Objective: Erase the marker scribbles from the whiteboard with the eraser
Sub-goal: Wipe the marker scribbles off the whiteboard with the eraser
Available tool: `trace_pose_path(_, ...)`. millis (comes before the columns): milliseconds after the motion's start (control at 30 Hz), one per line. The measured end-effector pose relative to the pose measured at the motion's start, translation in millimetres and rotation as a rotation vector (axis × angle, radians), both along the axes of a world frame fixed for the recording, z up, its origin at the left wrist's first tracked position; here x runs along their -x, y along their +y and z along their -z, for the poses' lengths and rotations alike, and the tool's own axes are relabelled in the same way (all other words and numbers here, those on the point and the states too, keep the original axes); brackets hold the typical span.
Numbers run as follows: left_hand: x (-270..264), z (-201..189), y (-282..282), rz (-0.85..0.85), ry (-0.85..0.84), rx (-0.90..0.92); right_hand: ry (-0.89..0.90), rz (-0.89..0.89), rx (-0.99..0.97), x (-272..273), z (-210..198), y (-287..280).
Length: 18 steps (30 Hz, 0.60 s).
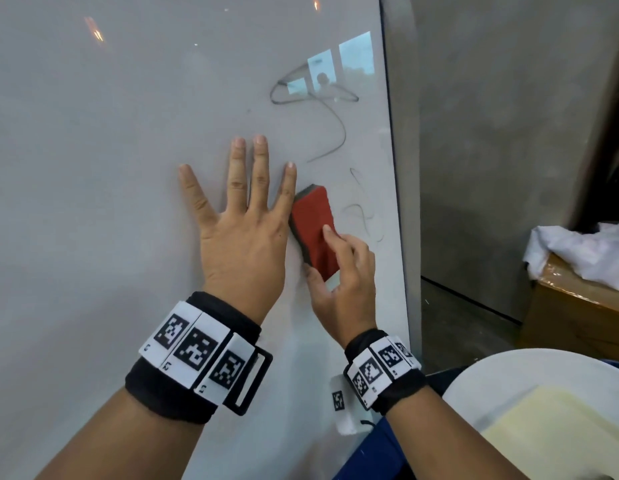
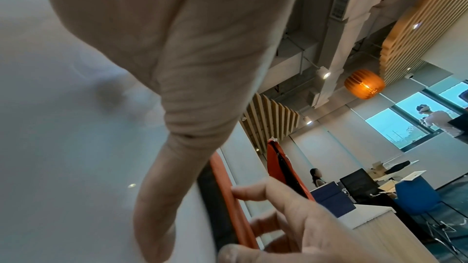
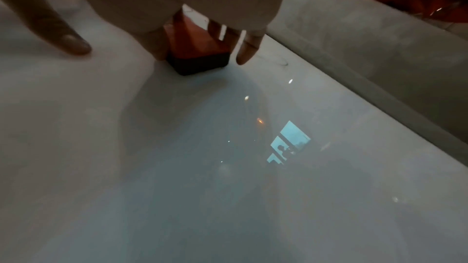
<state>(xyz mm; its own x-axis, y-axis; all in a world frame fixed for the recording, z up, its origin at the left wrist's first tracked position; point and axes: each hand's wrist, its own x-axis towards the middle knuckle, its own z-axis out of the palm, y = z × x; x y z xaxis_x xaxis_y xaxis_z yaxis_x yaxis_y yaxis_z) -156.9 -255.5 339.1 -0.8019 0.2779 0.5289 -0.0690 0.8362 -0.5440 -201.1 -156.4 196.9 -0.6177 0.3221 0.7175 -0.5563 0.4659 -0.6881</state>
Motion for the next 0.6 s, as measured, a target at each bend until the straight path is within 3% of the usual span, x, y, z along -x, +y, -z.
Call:
trace_pose_path(167, 2, 1, 7, -0.025, -0.018, -0.020, -0.129, 0.013, 0.167, 7, -2, 5)
trace_pose_path(333, 4, 5, 16, -0.036, -0.022, -0.033, -0.054, 0.023, -0.019, 11, 4, 20)
trace_pose_path(467, 6, 6, 21, -0.036, -0.026, -0.036, -0.150, 0.039, 0.153, 16, -4, 20)
trace_pose_path(600, 7, 6, 22, -0.019, -0.032, -0.044, -0.109, -0.010, 0.135, 8, -1, 11)
